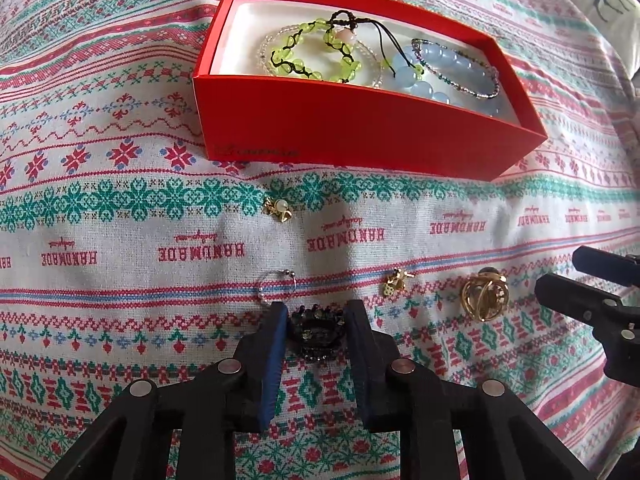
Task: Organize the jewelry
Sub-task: 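Grasp the black beaded ring with the left gripper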
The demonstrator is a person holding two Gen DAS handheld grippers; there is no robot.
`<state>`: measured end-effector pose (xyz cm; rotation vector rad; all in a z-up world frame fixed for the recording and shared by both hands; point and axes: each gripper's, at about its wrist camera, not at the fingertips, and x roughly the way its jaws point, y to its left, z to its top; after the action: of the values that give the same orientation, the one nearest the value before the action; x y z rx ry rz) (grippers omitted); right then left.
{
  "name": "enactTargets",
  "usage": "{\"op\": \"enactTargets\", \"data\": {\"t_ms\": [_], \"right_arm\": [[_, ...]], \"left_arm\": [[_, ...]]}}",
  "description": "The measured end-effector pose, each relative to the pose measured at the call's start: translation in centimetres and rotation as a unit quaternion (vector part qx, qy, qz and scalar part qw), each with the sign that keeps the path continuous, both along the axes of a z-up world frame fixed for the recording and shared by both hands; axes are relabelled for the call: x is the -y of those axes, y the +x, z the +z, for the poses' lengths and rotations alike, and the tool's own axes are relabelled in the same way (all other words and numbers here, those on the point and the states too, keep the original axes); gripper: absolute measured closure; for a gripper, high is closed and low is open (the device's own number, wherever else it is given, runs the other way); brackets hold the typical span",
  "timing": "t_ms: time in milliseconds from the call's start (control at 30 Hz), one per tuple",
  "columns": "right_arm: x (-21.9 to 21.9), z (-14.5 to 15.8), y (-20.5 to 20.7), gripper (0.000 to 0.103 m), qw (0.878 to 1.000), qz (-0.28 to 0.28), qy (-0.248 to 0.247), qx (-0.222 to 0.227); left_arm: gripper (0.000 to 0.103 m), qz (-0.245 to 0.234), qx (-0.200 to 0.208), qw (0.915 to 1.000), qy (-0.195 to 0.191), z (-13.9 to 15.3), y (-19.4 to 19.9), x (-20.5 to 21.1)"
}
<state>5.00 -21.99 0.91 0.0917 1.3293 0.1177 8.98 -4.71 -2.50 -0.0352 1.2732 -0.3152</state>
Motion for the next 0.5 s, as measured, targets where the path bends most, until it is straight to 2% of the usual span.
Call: {"op": "enactTargets", "data": {"t_ms": [500], "right_arm": [[-2.2, -0.8, 0.7, 0.037, 1.000, 0.018, 0.000, -0.008]], "left_arm": [[0.079, -0.005, 0.013, 0.9999, -0.008, 1.3, -1.8, -2.4]]}}
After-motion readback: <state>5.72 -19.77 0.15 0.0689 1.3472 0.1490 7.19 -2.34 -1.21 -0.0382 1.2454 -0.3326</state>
